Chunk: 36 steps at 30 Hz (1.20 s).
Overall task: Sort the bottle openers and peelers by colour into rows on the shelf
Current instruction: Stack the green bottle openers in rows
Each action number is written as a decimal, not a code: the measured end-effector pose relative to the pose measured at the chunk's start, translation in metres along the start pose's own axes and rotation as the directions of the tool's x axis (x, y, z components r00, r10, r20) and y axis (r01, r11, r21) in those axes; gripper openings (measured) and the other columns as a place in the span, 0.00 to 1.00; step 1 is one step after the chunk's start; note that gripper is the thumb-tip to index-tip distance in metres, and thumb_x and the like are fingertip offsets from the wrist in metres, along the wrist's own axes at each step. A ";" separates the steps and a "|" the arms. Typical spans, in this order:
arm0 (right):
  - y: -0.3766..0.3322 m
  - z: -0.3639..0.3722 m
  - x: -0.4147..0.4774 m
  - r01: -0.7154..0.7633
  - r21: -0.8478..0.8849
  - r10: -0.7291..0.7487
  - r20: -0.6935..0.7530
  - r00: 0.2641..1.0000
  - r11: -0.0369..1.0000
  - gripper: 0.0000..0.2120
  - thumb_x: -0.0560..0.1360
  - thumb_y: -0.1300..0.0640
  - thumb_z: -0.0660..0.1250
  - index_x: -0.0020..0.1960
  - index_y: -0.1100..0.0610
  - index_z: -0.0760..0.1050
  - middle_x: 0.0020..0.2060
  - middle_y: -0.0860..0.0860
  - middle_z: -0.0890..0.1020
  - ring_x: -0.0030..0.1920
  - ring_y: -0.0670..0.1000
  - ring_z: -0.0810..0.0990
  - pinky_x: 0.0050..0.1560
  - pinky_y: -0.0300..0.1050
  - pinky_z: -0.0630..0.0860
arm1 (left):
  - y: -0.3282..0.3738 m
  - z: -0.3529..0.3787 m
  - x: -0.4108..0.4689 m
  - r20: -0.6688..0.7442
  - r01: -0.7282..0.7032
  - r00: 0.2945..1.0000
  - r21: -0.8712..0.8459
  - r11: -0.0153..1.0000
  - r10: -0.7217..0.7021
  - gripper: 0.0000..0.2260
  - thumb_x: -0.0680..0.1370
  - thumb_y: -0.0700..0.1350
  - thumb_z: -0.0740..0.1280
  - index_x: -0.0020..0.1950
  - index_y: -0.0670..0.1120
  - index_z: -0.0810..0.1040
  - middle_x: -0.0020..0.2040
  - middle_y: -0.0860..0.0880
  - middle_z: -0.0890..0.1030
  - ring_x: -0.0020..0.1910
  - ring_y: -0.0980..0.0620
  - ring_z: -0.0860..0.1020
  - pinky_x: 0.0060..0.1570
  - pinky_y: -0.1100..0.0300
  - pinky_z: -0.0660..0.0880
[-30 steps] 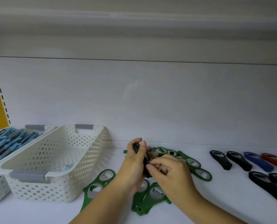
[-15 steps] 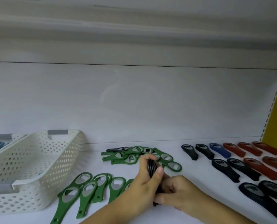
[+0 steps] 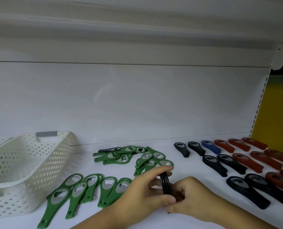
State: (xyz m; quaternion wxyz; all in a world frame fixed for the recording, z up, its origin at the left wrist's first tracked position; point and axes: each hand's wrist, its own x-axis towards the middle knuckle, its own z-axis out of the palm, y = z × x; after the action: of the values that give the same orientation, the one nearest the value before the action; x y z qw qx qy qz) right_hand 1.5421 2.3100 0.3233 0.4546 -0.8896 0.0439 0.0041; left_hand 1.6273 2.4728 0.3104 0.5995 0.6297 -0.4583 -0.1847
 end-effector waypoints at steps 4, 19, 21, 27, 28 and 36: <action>0.000 0.004 -0.005 -0.003 -0.010 0.003 -0.018 1.000 1.000 0.14 0.61 0.48 0.75 0.29 0.56 0.75 0.25 0.45 0.69 0.31 0.45 0.66 0.35 0.40 0.62 | 0.001 0.006 -0.001 -0.067 0.019 0.998 -0.006 1.000 -0.019 0.27 0.67 0.35 0.76 0.57 0.63 0.80 0.57 0.50 0.80 0.54 0.49 0.81 0.50 0.59 0.78; -0.003 0.003 -0.001 0.020 0.213 -0.013 -0.033 0.999 0.977 0.20 0.66 0.58 0.76 0.23 0.53 0.68 0.22 0.43 0.66 0.28 0.45 0.64 0.35 0.40 0.64 | 0.013 0.001 0.004 -0.148 -0.027 0.989 -0.338 0.941 -0.024 0.30 0.63 0.32 0.74 0.63 0.47 0.76 0.51 0.43 0.84 0.46 0.45 0.83 0.45 0.59 0.79; -0.004 0.005 0.003 0.020 0.223 -0.008 -0.055 0.998 0.975 0.16 0.61 0.53 0.76 0.28 0.60 0.72 0.25 0.48 0.68 0.31 0.49 0.66 0.38 0.44 0.64 | 0.014 0.000 0.005 -0.161 -0.040 0.987 -0.346 0.938 -0.017 0.31 0.64 0.31 0.72 0.65 0.47 0.72 0.51 0.45 0.84 0.46 0.47 0.83 0.45 0.60 0.78; -0.009 -0.022 0.013 -0.132 0.034 0.136 -0.176 0.975 0.991 0.16 0.63 0.52 0.77 0.27 0.60 0.74 0.24 0.51 0.67 0.29 0.50 0.64 0.30 0.41 0.58 | 0.002 -0.007 0.011 -0.196 0.096 0.965 -0.353 0.931 -0.174 0.30 0.66 0.30 0.74 0.65 0.47 0.73 0.53 0.44 0.83 0.46 0.49 0.83 0.43 0.64 0.78; -0.007 -0.034 0.016 -0.207 -0.036 0.194 -0.226 0.955 0.978 0.18 0.64 0.53 0.76 0.27 0.60 0.71 0.22 0.49 0.65 0.26 0.48 0.63 0.27 0.39 0.57 | -0.002 -0.009 0.011 -0.211 0.130 0.954 -0.345 0.930 -0.212 0.27 0.67 0.29 0.74 0.63 0.44 0.75 0.53 0.43 0.83 0.46 0.48 0.83 0.43 0.63 0.79; 0.015 -0.100 0.037 -0.596 -0.460 0.470 -0.368 0.803 0.658 0.15 0.62 0.52 0.76 0.32 0.58 0.72 0.28 0.51 0.73 0.28 0.49 0.72 0.28 0.39 0.66 | -0.007 -0.004 0.008 0.007 0.227 0.973 -0.215 0.950 -0.231 0.04 0.75 0.32 0.68 0.47 0.36 0.81 0.41 0.43 0.84 0.38 0.49 0.82 0.42 0.58 0.80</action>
State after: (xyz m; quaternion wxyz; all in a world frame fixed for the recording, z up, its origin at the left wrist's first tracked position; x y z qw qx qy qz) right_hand 1.5746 2.2175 0.3679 0.1470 -0.9236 0.3501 0.0536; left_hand 1.6365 2.4678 0.3073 0.6426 0.6118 -0.3539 -0.2957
